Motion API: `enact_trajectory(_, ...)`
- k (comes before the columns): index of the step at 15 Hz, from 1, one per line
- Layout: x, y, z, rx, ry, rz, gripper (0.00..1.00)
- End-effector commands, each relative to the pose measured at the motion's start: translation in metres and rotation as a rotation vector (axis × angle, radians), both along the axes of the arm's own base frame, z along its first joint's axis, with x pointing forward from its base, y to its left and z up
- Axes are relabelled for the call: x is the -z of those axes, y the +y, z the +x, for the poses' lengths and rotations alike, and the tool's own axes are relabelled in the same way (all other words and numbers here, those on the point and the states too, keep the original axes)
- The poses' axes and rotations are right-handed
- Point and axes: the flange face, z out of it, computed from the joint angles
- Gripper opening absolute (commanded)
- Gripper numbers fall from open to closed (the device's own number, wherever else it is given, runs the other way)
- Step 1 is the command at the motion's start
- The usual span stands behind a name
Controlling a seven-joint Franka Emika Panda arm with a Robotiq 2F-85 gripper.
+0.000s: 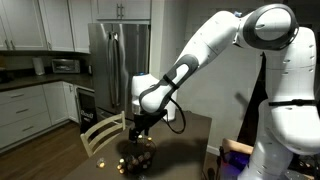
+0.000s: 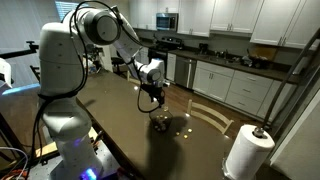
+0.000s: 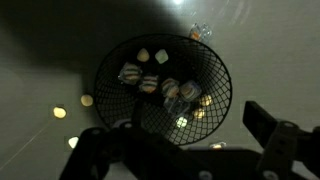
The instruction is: Put the plastic wrapper in the basket then put 3 the yellow objects in the basket, then put a plastic wrapper in the basket
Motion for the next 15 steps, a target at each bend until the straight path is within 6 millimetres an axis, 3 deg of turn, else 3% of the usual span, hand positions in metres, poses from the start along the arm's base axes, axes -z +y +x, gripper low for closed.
enact_trajectory(1,-0.014,-0.024,0.013,0.062,0.001,0.011,1.00)
enact_trajectory(7,-0.018,-0.076,0.022,0.069,0.004,-0.054,1.00)
enact_trajectory(15,-0.007,-0.140,0.024,0.084,0.002,-0.044,1.00)
